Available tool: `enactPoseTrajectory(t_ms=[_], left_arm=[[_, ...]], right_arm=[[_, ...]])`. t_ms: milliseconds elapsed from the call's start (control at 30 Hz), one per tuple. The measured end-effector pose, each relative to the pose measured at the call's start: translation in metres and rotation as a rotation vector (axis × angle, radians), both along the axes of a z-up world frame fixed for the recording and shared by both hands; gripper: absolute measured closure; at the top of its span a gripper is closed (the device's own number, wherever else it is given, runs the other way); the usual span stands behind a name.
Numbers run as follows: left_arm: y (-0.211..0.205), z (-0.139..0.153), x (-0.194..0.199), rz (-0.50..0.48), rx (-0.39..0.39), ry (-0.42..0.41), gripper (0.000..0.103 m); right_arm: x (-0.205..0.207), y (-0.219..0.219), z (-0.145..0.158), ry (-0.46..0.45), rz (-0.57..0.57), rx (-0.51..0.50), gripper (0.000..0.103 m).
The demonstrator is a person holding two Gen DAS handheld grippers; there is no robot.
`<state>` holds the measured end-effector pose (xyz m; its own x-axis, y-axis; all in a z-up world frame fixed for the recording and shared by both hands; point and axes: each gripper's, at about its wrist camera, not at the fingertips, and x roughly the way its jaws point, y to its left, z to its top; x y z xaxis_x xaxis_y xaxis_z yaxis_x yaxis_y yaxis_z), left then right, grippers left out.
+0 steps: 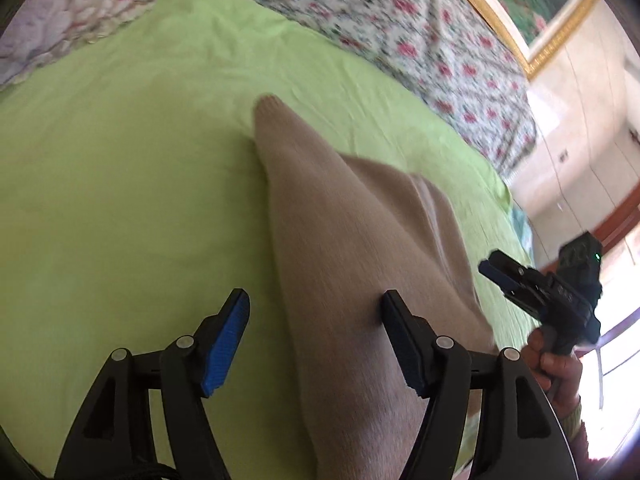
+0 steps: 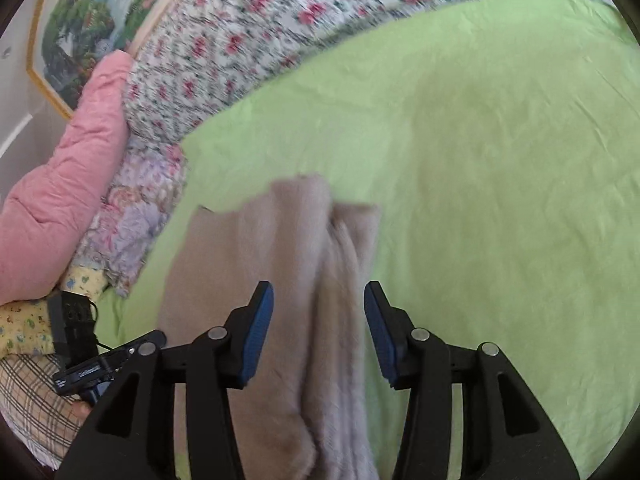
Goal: Fold small clothes
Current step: 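Release the sweater and lift both grippers away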
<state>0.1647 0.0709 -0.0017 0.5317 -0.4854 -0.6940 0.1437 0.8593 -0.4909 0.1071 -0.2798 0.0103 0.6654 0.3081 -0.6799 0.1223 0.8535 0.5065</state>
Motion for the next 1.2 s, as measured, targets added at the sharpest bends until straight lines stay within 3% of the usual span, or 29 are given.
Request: enactPoseTrajectory(t_ms=[133, 233, 267, 300, 333, 400, 500, 633, 733, 800, 900, 1033, 1200], left_arm=[[-0.004, 0.003, 0.024, 0.061, 0.037, 0.004, 0.034], [-0.005, 0.003, 0.038, 0.087, 0.079, 0.006, 0.035], [-0.007, 0.002, 0.042, 0.09, 0.095, 0.008, 0.037], [-0.011, 0.002, 0.046, 0.089, 0.111, 0.009, 0.042], [-0.015, 0.002, 0.049, 0.082, 0.12, 0.009, 0.046], [-0.02, 0.004, 0.052, 0.063, 0.137, 0.005, 0.055], [-0.036, 0.008, 0.052, 0.022, 0.176, -0.024, 0.055], [-0.062, 0.0, 0.051, -0.004, 0.327, -0.039, 0.055], [-0.062, 0.002, 0.045, -0.009, 0.332, -0.047, 0.055], [-0.057, 0.009, 0.035, -0.017, 0.316, -0.057, 0.055], [-0.052, 0.019, 0.007, -0.047, 0.338, -0.089, 0.051], [-0.046, 0.023, -0.048, -0.095, 0.356, -0.125, 0.046], [-0.037, 0.011, -0.117, -0.135, 0.354, -0.108, 0.045]], right_arm=[[0.029, 0.005, -0.008, 0.037, 0.027, -0.031, 0.062], [0.046, 0.005, -0.021, 0.067, 0.034, 0.005, 0.069], [0.049, 0.006, -0.024, 0.072, 0.036, 0.011, 0.074], [0.053, 0.008, -0.027, 0.083, 0.047, 0.009, 0.09], [0.054, 0.008, -0.027, 0.082, 0.059, 0.011, 0.095], [0.052, 0.006, -0.014, 0.031, 0.054, 0.002, 0.095], [0.043, -0.013, 0.012, -0.054, 0.017, 0.011, 0.096], [0.05, -0.018, -0.017, 0.061, 0.022, 0.0, 0.096], [0.051, -0.01, -0.043, 0.127, 0.031, -0.025, 0.095], [0.046, -0.012, -0.043, 0.124, 0.005, -0.004, 0.091], [0.031, -0.016, -0.031, 0.108, -0.023, 0.033, 0.085], [-0.012, -0.009, -0.008, 0.052, 0.004, 0.007, 0.079], [-0.065, 0.004, -0.002, 0.038, 0.005, 0.018, 0.065]])
